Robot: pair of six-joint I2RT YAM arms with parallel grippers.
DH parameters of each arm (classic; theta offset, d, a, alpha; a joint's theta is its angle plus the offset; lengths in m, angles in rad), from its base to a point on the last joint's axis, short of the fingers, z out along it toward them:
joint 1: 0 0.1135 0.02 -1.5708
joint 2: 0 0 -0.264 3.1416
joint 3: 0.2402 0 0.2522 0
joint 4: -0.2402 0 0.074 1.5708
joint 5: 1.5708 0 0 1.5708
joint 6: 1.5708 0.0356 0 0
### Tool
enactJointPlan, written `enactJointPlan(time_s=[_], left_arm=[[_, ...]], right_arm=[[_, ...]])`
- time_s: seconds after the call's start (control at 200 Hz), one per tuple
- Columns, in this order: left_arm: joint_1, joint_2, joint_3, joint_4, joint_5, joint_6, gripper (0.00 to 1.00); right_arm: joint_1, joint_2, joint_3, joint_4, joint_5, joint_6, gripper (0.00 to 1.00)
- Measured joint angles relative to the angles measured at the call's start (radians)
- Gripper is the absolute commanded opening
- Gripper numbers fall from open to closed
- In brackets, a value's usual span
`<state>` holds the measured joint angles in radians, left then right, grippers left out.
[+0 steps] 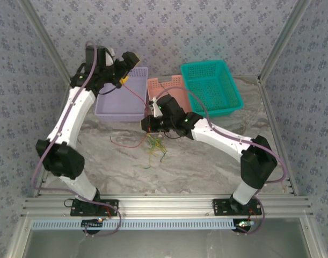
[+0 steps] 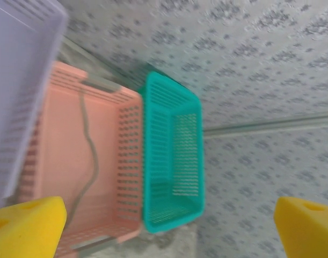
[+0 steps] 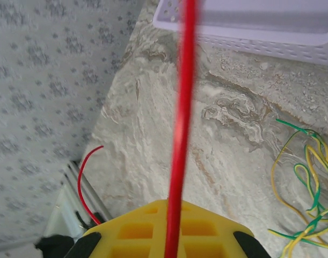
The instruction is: Untangle the cables
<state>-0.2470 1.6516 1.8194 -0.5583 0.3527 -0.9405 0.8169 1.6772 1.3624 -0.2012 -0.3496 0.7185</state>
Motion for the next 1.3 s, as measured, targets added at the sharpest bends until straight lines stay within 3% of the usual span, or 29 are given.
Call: enactJointPlan(time_s=[0.21, 0.335, 0.52, 0.63, 0.75, 0.829, 1.139, 1.299], left_arm=[[0.008, -0.325, -0.075, -0.173, -0.220, 0.135, 0.99], [0.058, -0.395, -0.083, -0.240, -0.277, 0.196, 0.99], [0.101, -0.396, -0.159, -0.271, -0.251, 0.279, 0.71], [-0.008, -0.414, -0.274, -0.249, -0.195, 0.335, 0.65], [-0.214, -0.460, -0.394, -0.215, -0.158, 0.437, 0.72], [-0.304, -0.496, -0.470, -0.200, -0.145, 0.513, 0.78], [-0.428, -0.507, -0.677, -0.122, -0.289, 0.771, 0.85], [-0.481, -0.498, -0.736, -0.080, -0.375, 0.842, 0.79]], right_arm=[[-0.043, 0.068, 0.067, -0.010, -0.043, 0.106, 0.00], [-0.052, 0.085, 0.073, -0.018, -0.060, 0.142, 0.00], [-0.059, 0.087, 0.075, -0.037, -0.060, 0.175, 0.00], [-0.072, 0.092, 0.084, -0.048, -0.061, 0.203, 0.00], [-0.087, 0.116, 0.118, -0.063, -0.068, 0.226, 0.00], [-0.094, 0.131, 0.139, -0.076, -0.069, 0.236, 0.00], [-0.097, 0.135, 0.155, -0.089, -0.089, 0.269, 0.00], [-0.097, 0.135, 0.155, -0.092, -0.093, 0.277, 0.00]])
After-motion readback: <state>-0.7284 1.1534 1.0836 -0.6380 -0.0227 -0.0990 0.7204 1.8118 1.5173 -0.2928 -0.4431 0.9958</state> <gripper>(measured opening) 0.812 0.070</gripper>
